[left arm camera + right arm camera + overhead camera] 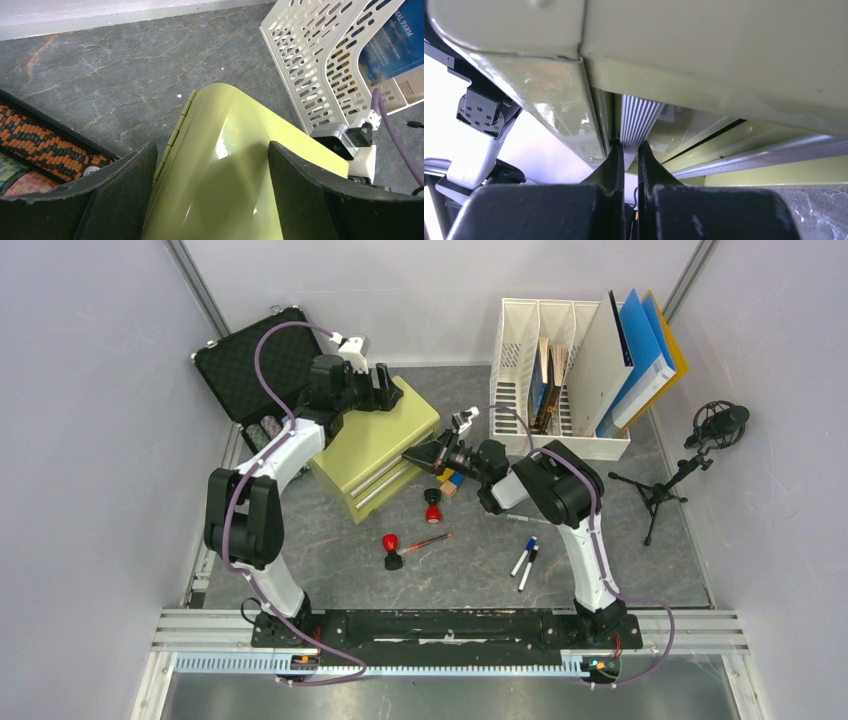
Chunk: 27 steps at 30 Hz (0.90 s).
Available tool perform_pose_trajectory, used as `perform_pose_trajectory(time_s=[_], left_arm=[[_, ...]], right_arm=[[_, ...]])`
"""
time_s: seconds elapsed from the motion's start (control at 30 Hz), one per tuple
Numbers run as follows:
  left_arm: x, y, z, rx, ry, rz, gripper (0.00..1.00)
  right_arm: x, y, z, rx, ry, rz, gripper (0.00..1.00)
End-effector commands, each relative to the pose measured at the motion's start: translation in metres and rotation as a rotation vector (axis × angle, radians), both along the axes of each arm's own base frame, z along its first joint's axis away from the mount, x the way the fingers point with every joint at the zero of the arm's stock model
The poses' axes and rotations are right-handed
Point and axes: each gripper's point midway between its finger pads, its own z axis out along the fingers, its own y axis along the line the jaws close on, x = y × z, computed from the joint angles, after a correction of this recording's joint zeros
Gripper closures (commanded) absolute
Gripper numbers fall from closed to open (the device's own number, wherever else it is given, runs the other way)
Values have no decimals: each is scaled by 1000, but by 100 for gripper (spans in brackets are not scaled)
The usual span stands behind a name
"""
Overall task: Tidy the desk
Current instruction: Open the drawer in the storage box.
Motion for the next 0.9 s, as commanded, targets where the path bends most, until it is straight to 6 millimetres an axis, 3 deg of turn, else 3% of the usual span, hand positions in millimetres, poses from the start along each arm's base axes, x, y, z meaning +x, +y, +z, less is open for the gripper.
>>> perform_pose_trajectory(time_s=[0.0,0.37,0.87], left_arm=[[-143,-15,-162,98,721,-121,37],[-135,-7,-159,136,704,-73,37],[-126,8,-175,219,744,18,37]], right_arm=[[4,-8,76,112,-199,-107,100],[-4,-16,75,76,-207,-106,100],[-13,-19,74,61,-207,-91,100]])
